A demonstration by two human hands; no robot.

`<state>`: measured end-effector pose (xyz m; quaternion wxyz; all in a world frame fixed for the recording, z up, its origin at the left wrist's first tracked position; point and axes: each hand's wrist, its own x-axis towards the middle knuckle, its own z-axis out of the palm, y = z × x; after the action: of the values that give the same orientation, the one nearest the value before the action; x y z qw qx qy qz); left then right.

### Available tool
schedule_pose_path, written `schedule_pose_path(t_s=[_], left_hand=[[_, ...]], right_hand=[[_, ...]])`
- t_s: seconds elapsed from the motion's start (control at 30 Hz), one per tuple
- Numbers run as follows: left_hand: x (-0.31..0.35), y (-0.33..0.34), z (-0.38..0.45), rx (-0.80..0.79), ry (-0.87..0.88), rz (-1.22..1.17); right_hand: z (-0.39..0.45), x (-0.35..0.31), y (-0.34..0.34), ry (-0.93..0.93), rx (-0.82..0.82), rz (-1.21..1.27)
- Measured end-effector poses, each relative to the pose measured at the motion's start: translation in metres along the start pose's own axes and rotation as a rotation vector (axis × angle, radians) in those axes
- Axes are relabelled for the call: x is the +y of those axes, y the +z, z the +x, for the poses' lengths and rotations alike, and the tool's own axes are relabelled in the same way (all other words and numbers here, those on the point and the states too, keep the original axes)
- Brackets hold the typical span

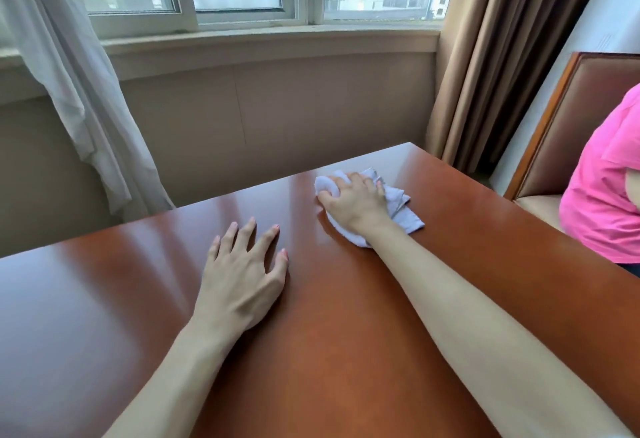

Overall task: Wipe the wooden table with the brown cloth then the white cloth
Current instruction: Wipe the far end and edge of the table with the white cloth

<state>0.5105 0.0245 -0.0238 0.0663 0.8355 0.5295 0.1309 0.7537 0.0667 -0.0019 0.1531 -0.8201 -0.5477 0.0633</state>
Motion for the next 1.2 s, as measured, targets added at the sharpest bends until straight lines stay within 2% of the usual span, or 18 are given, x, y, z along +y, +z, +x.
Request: schedule_pose_path(t_s=[0.13, 0.23, 0.33, 0.53, 0.6, 0.67, 0.77, 0.9, 1.07, 1.2], left_hand=[[0.0, 0.001, 0.0, -0.011, -0.014, -0.002], [0.001, -0.002, 0.0, -0.034, -0.022, 0.005], [0.0, -0.002, 0.006, -0.067, -0.024, 0.008], [0.002, -0.006, -0.003, -0.107, -0.018, 0.02], [0.004, -0.008, -0.003, -0.101, -0.013, 0.015], [0.003, -0.008, -0.003, -0.097, -0.011, 0.016], [0.002, -0.006, -0.004, -0.088, 0.0, 0.027], [0.001, -0.002, -0.002, -0.052, 0.009, 0.035], [0.0, -0.001, 0.0, -0.028, -0.014, 0.017], [0.001, -0.001, 0.0, -0.022, -0.027, 0.022]], right_hand=[[0.049, -0.007, -0.001, 0.032, -0.014, -0.021], [0.032, -0.007, -0.002, -0.007, -0.021, -0.004], [-0.033, -0.002, -0.002, -0.115, -0.003, 0.034], [-0.228, 0.01, -0.018, -0.322, -0.042, 0.042], [-0.27, 0.019, -0.023, -0.32, -0.05, 0.054], [-0.278, 0.024, -0.027, -0.301, -0.044, 0.051], [-0.238, 0.023, -0.025, -0.248, -0.015, 0.04], [-0.125, 0.022, -0.012, -0.119, 0.025, 0.011], [0.021, 0.003, 0.0, -0.025, -0.021, -0.005], [0.073, -0.012, 0.004, -0.009, -0.052, -0.017]])
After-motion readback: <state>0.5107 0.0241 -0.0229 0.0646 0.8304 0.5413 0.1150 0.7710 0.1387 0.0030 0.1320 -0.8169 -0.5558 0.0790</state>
